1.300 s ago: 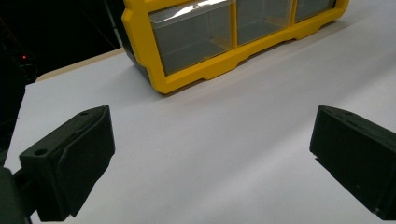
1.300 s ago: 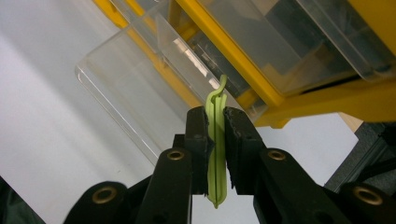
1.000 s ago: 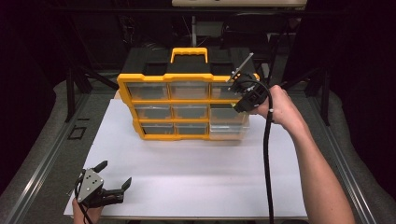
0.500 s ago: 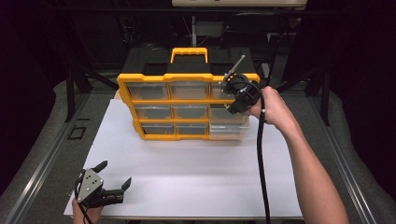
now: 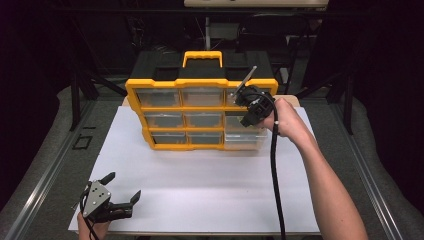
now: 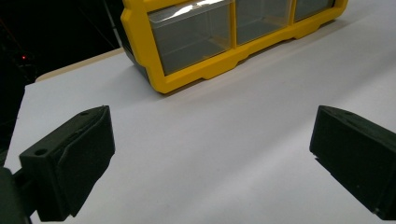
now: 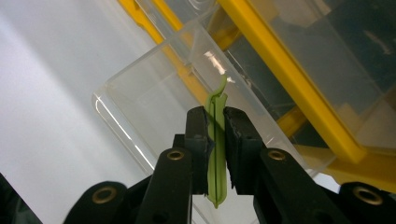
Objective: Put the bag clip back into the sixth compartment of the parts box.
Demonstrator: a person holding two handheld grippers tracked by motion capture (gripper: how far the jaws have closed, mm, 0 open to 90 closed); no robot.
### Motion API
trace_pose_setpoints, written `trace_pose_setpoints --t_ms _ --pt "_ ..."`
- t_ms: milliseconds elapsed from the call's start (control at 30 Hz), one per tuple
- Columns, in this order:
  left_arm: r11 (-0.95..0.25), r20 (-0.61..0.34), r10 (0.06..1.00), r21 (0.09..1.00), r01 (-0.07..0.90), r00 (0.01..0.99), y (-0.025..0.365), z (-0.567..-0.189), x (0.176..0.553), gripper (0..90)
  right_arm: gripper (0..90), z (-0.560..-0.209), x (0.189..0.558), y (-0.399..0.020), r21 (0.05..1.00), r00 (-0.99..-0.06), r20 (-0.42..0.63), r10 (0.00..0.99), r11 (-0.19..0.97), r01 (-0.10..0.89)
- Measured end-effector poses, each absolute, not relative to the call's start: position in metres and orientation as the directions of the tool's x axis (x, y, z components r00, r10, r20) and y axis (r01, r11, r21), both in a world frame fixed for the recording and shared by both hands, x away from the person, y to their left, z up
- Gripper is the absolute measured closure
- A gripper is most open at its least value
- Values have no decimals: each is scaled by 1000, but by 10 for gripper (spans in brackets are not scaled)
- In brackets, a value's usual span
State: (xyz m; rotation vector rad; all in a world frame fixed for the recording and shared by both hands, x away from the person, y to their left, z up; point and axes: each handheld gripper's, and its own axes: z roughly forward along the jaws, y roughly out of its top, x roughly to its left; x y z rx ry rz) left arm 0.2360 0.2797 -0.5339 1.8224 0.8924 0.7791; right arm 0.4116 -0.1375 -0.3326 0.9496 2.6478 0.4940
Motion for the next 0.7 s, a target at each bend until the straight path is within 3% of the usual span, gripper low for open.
trace_pose_setpoints --t_ms 600,700 --pt "-306 134 833 920 244 537 280 -534 236 1 790 -360 423 -137 360 -731 -115 673 714 601" --pt "-301 130 835 921 247 534 280 -534 236 1 668 -356 420 -141 402 -714 -113 691 689 603"
